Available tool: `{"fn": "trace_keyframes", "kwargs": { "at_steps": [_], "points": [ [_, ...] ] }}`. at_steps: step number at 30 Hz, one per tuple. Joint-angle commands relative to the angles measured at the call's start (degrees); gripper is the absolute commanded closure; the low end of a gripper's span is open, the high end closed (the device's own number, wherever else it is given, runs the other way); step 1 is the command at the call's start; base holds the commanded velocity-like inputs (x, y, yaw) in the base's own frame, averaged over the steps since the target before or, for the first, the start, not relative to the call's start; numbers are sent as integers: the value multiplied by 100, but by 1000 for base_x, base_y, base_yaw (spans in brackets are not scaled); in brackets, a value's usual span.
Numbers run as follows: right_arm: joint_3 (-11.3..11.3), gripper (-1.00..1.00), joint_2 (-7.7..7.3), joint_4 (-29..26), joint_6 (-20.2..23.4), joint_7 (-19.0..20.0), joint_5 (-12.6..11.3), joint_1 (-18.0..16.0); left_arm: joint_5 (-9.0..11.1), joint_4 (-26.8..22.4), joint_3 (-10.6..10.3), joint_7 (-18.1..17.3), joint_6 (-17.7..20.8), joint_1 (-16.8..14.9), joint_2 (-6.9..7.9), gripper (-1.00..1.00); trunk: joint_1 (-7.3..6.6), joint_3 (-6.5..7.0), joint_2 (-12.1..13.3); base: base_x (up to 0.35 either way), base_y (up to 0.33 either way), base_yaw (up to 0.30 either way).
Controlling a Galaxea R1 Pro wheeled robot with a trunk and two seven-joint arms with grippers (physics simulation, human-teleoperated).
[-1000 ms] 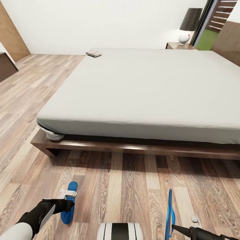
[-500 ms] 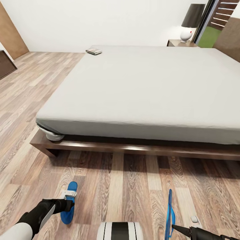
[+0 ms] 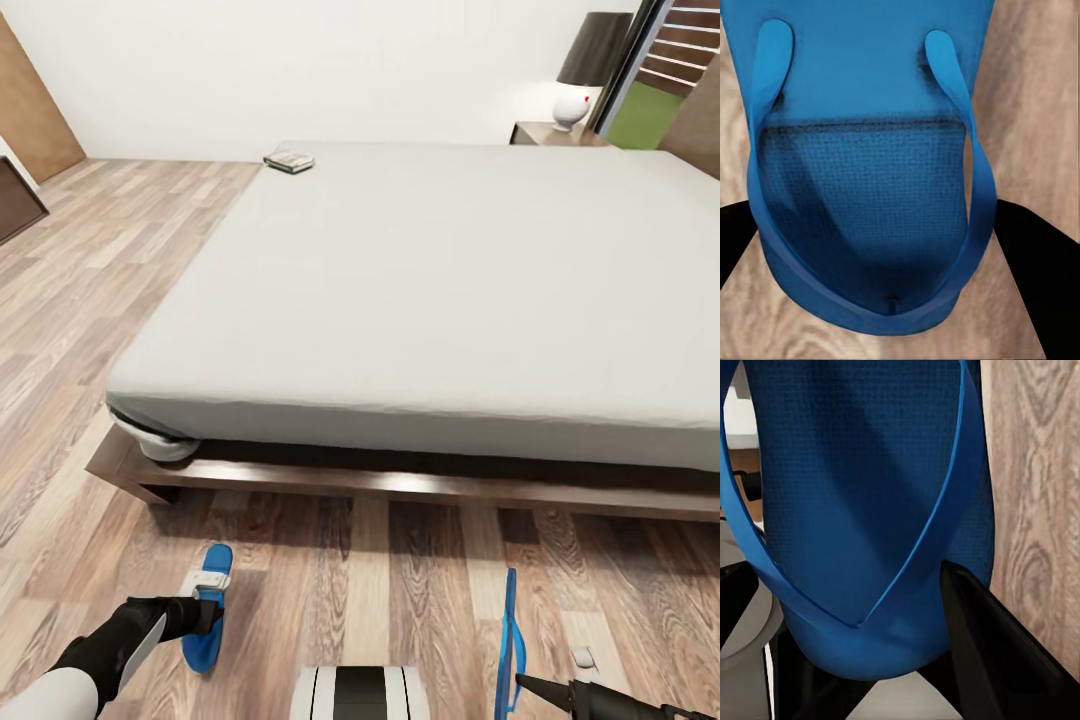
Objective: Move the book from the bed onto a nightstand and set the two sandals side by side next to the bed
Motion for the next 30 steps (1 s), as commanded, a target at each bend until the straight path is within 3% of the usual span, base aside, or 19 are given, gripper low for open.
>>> {"fn": "trace_keyframes", "kwargs": {
  "at_steps": [1,20,25,30],
  "points": [
    [47,100,2,17,45,17,-51,-8,57,-10,-34,9,35,2,8,100,2,-4,-2,219,5,0],
    [47,100,3,17,45,17,-51,-8,57,-10,-34,15,19,2,6,100,2,-4,-2,126,70,0],
    [47,100,1,17,45,18,-51,-8,57,-10,-34,29,26,3,0,100,15,-115,-8,1,1,0],
    [47,100,2,17,45,18,-51,-8,57,-10,-34,291,36,2,-67,100,28,-225,-15,0,0,0]
  ]
}}
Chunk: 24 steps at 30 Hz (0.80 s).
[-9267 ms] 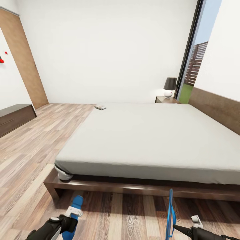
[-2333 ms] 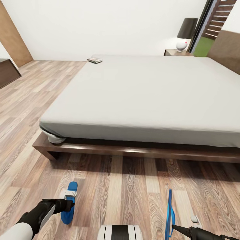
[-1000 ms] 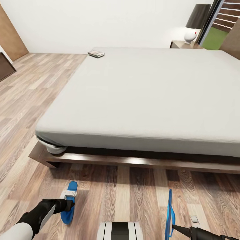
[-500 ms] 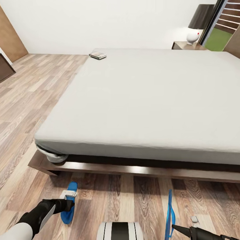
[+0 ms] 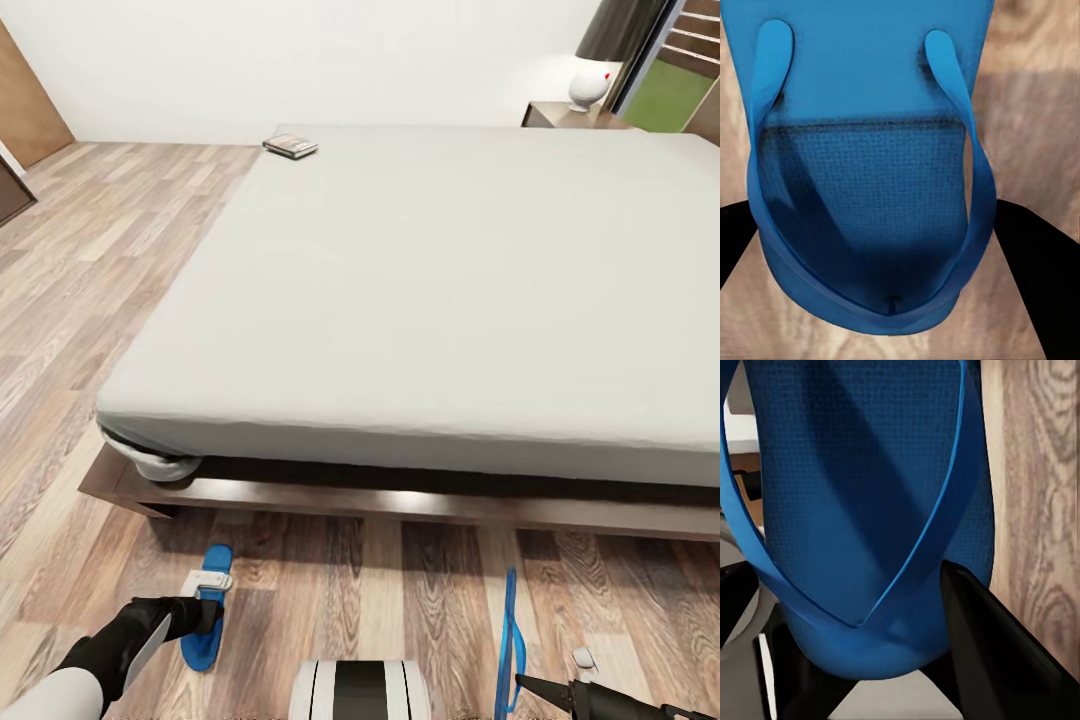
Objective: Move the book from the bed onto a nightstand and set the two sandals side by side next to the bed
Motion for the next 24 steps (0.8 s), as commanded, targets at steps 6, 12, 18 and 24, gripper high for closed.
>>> {"fn": "trace_keyframes", "kwargs": {
  "at_steps": [6,12,18,24],
  "points": [
    [42,100,2,17,45,15,-51,-8,63,-10,-34,69,38,-3,1,100,14,-137,-10,0,0,0],
    [42,100,1,17,45,15,-51,-8,63,-9,-34,72,42,-1,1,100,27,-248,-17,0,0,0],
    [42,100,2,17,45,15,-51,-8,61,-10,-42,72,11,-2,1,100,27,-248,-17,0,0,0],
    [42,100,2,17,45,15,-51,-8,61,-10,-43,72,10,-2,1,100,32,-292,-19,0,0,0]
  ]
}}
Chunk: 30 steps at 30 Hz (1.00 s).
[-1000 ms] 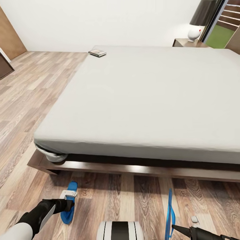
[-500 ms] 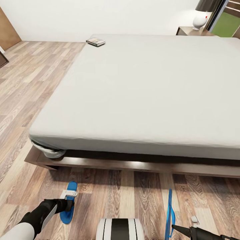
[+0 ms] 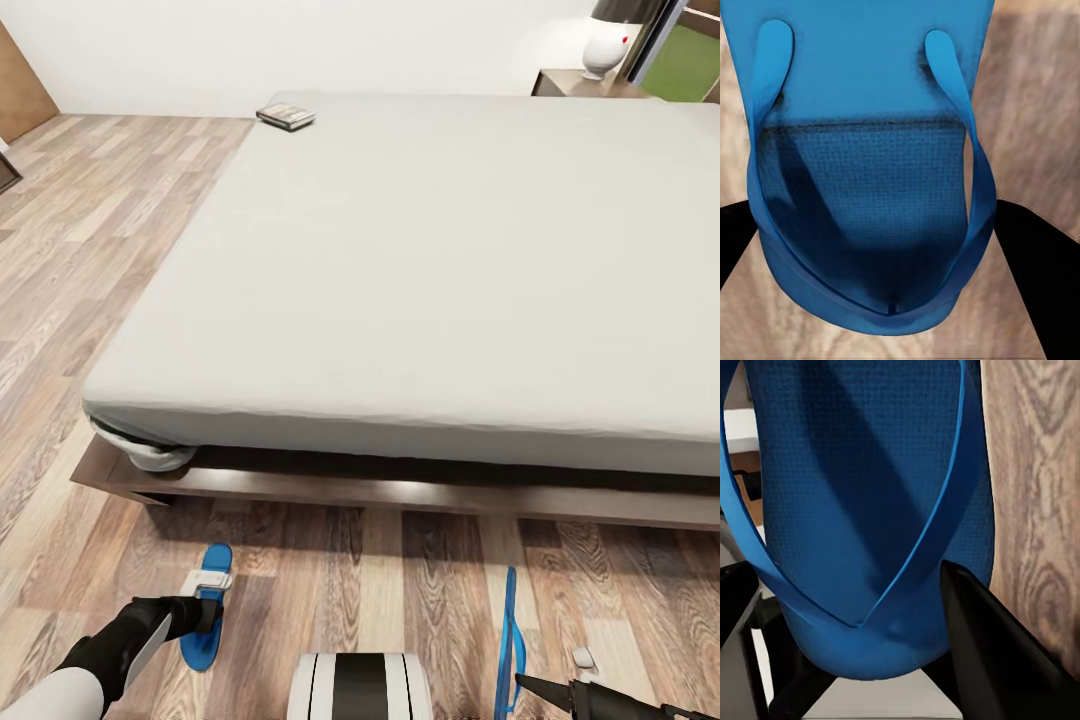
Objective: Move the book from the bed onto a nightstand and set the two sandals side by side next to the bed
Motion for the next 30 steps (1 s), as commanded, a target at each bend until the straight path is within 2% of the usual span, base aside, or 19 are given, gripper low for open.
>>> {"fn": "trace_keyframes", "kwargs": {
  "at_steps": [1,7,13,19,30],
  "points": [
    [42,100,0,16,45,15,-51,-8,58,-10,-34,9,35,2,7,100,1,-26,-3,0,0,0],
    [42,100,0,16,45,15,-51,-8,58,-10,-34,9,35,-1,4,100,17,-159,-11,0,0,0],
    [42,100,1,16,45,15,-51,-8,58,-10,-34,9,35,0,0,100,17,-159,-11,0,0,0],
    [42,100,1,16,45,15,-51,-8,58,-9,-34,9,35,3,-30,100,32,-292,-19,0,0,0],
    [42,100,1,16,45,15,-51,-8,58,-9,-34,9,35,0,-55,100,32,-292,-19,0,0,0]
  ]
}}
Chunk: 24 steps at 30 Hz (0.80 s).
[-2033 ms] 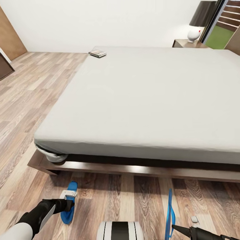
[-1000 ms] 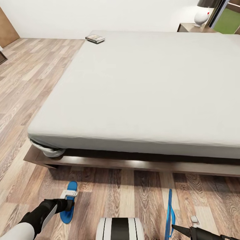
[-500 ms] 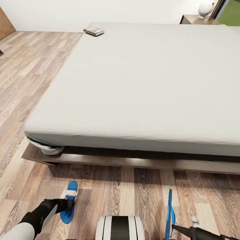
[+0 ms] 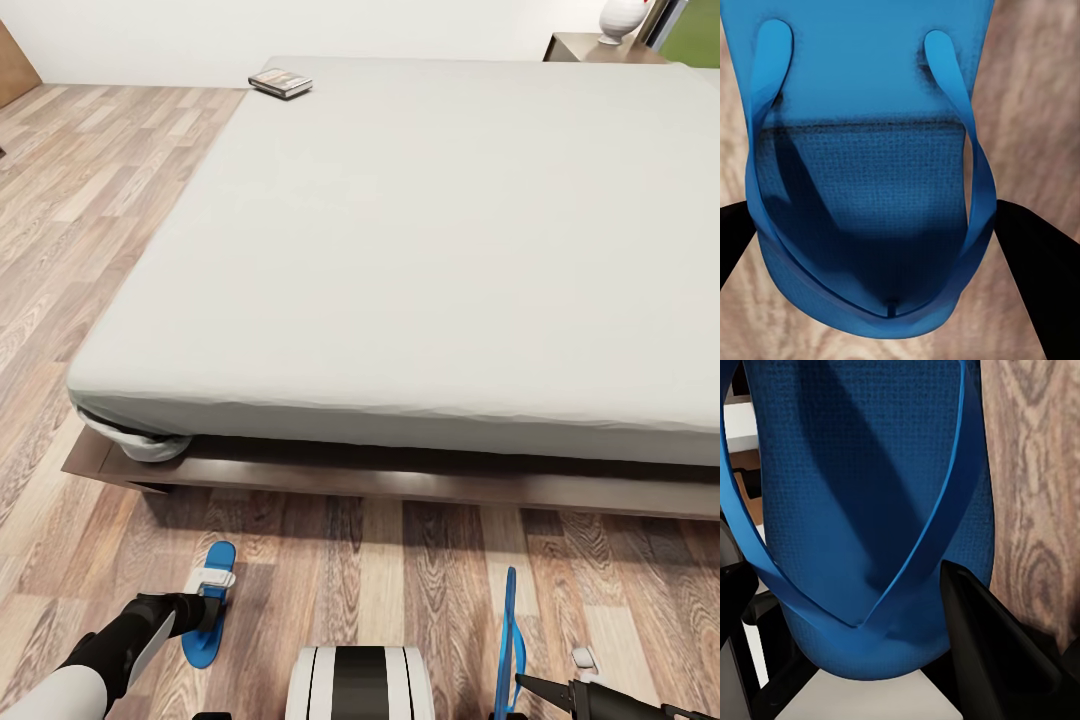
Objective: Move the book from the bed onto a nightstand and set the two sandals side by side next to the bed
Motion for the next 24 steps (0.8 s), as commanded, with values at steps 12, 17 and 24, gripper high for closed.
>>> {"fn": "trace_keyframes", "kwargs": {
  "at_steps": [12,17,24],
  "points": [
    [50,100,0,17,45,15,-51,-7,175,77,-7,-8,-36,11,-15,100,2,-5,-1,0,0,0],
    [50,100,0,17,45,15,-51,-8,175,80,-7,-8,-36,14,-15,100,2,-5,-1,0,0,0],
    [50,100,0,17,45,15,-51,-7,175,84,-7,-8,-36,11,-15,-100,2,-5,-1,0,0,0]
  ]
}}
